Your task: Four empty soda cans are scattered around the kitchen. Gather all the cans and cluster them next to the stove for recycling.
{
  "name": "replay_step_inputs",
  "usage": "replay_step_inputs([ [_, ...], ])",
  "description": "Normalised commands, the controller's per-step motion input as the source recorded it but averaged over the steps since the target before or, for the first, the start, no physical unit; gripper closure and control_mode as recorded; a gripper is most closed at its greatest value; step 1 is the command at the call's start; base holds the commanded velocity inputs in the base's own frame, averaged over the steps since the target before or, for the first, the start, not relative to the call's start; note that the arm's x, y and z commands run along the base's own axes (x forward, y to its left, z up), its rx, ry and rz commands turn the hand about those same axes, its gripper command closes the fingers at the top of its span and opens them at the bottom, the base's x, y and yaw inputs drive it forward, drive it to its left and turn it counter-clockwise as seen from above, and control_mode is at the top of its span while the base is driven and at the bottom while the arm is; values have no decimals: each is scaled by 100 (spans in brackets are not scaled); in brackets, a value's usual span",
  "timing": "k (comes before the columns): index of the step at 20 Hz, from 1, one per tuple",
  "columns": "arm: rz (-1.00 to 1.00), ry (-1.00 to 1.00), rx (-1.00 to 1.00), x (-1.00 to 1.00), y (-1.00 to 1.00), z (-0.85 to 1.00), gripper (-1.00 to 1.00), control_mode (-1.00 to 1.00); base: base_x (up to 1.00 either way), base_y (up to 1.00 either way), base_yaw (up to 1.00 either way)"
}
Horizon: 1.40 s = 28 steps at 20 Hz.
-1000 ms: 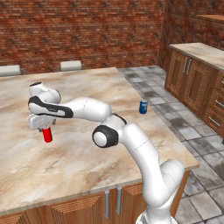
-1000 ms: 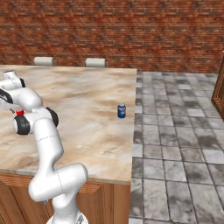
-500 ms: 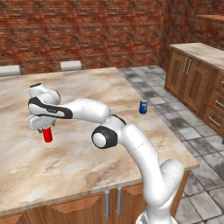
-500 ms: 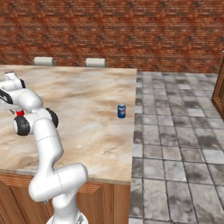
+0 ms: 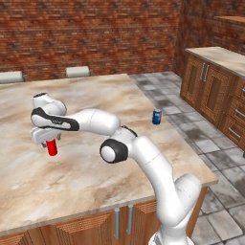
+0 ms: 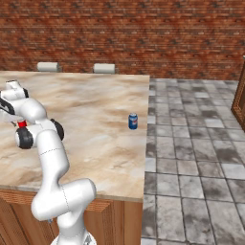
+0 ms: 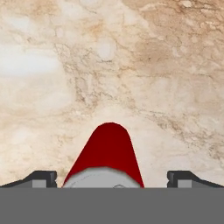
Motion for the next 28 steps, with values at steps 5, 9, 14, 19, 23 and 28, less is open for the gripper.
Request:
replay_step_inputs([
  [5, 0, 2, 0, 0, 0, -12, -100, -100, 0, 0, 0],
  [9, 0, 1, 0, 0, 0, -12, -100, -100, 0, 0, 0],
  [14, 0, 1, 0, 0, 0, -2, 100, -100, 0, 0, 0],
  [19, 0, 0, 0, 0, 0, 1, 100, -100, 0, 0, 0],
  [23, 1, -1, -1, -4, -3, 25, 100, -100, 0, 0, 0],
  [28, 0, -2, -1, -21, -19, 52, 100, -100, 0, 0, 0],
])
